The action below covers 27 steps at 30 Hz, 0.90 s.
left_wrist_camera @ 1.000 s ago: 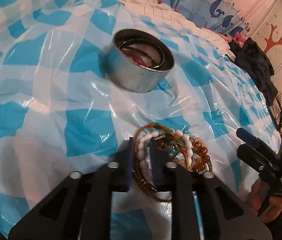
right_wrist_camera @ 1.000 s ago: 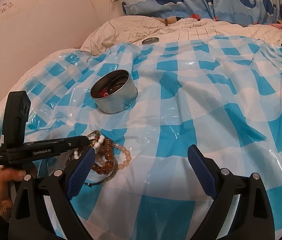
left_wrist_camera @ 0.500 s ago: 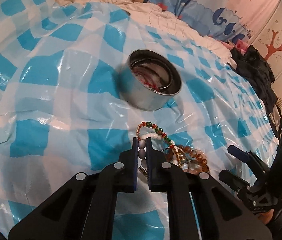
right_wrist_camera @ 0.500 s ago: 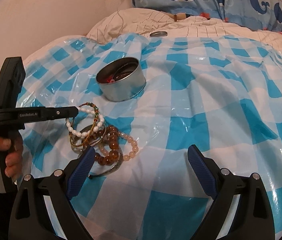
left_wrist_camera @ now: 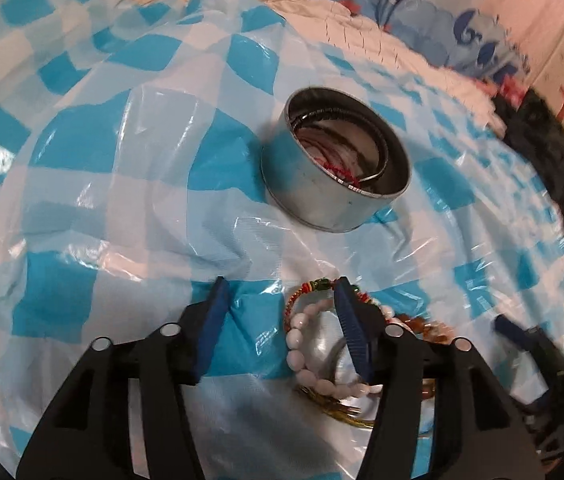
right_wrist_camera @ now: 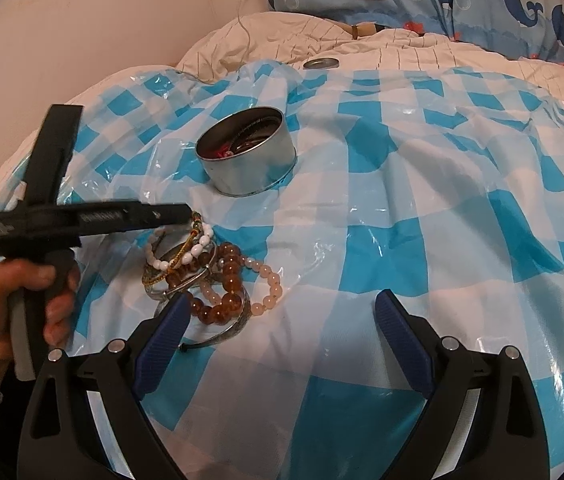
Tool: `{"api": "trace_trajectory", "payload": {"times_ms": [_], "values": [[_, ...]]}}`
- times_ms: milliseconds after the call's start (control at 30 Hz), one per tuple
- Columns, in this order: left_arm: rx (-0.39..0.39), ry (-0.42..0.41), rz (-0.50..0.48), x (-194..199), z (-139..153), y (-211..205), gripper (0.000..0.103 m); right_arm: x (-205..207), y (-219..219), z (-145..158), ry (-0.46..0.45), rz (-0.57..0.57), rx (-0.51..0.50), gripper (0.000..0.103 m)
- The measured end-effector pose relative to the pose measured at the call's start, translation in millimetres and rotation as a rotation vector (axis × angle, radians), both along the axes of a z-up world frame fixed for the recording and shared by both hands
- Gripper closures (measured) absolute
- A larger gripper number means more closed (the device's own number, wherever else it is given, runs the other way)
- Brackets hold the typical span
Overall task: Organize jewelry
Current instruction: 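Close the left gripper on the green-and-gold beaded bracelet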
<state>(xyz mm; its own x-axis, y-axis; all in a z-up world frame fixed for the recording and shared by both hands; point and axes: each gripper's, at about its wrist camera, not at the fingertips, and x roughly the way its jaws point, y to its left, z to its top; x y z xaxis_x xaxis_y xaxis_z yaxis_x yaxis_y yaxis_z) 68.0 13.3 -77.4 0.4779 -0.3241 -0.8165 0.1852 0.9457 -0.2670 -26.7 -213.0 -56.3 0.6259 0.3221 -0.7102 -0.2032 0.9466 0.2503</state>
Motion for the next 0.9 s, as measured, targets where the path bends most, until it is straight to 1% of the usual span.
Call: {"api": "trace_trajectory", "payload": {"times_ms": [33,67,100,133,333,400,433,467,600,733,833,867,900], "values": [[0.033,-0.005,-0.001,0.5,0.3,-1.0,0.075,0.0,-0.1,0.4,-0.001,-0.001,0.001,0.013],[0.055,-0.010,-0.001,0.8,1.8,0.3,0.090,0.1,-0.5,0.8,-0.002,-0.002,0.003,0.013],[0.048,-0.013,0.001,0.7,3.4,2.4,0.099,-0.2,-0.3,1.4,-0.004,-0.002,0.003,0.013],[0.028,-0.015,0.004,-0.1,5.9,5.9,0.102,-0.2,-0.4,2.0,-0.006,-0.001,0.004,0.013],[-0.047,-0.058,-0.018,-13.1,28.3,21.4,0.103,-1.5,2.1,4.4,-0.022,0.001,-0.006,0.013],[-0.112,-0.070,-0.044,-14.2,32.0,25.8,0.103,-1.3,3.1,3.1,-0.023,0.001,-0.013,0.013],[-0.128,-0.072,-0.048,-13.9,31.9,25.4,0.103,-0.7,3.9,2.0,-0.020,0.001,-0.016,0.013],[-0.129,-0.070,-0.048,-12.4,30.7,23.2,0.103,-0.2,5.3,0.2,-0.016,0.002,-0.019,0.013],[-0.089,-0.044,-0.055,-6.5,20.4,8.9,0.101,-0.8,9.2,-2.3,-0.017,0.011,-0.034,0.013],[-0.013,0.015,-0.050,-0.8,-0.5,-2.3,0.099,-1.6,8.6,-1.9,-0.020,0.017,-0.028,0.013],[-0.003,0.028,-0.058,-2.7,-2.3,-3.0,0.100,-1.2,7.0,-1.0,-0.019,0.017,-0.019,0.013],[-0.005,0.024,-0.064,-4.2,-0.3,-2.5,0.103,-1.2,6.7,-0.4,-0.020,0.017,-0.017,0.013],[-0.016,0.023,-0.068,-5.4,1.3,-1.1,0.103,-1.0,7.1,0.3,-0.022,0.017,-0.016,0.013]]}}
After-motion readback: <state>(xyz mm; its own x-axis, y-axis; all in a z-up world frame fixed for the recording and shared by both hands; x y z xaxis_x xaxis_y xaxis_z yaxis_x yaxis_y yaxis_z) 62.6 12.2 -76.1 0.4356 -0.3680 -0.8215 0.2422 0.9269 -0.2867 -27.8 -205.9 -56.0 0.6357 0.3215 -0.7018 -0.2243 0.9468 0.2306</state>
